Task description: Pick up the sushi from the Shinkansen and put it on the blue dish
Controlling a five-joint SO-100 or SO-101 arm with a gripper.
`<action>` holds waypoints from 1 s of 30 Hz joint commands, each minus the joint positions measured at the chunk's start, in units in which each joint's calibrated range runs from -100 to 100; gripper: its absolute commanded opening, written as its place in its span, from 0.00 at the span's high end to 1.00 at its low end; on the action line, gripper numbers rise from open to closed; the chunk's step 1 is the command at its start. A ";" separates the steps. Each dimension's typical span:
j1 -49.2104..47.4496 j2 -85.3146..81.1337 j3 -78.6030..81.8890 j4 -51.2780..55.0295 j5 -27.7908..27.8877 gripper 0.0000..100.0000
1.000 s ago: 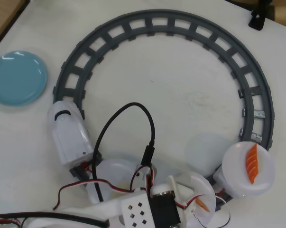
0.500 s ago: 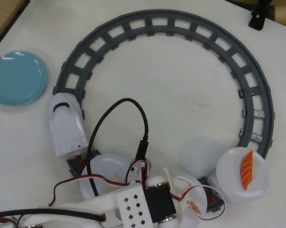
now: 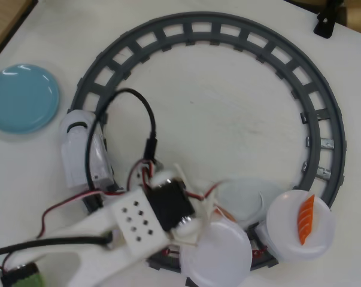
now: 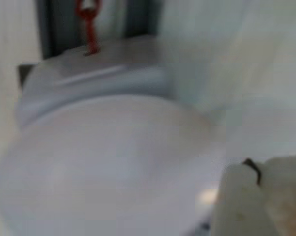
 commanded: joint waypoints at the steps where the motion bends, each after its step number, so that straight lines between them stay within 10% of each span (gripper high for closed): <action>1: -8.75 -6.76 -6.73 5.29 -2.15 0.97; 10: -35.51 -8.26 -6.19 10.56 -9.89 0.97; 30: -65.17 -6.10 19.06 -15.43 -16.90 0.97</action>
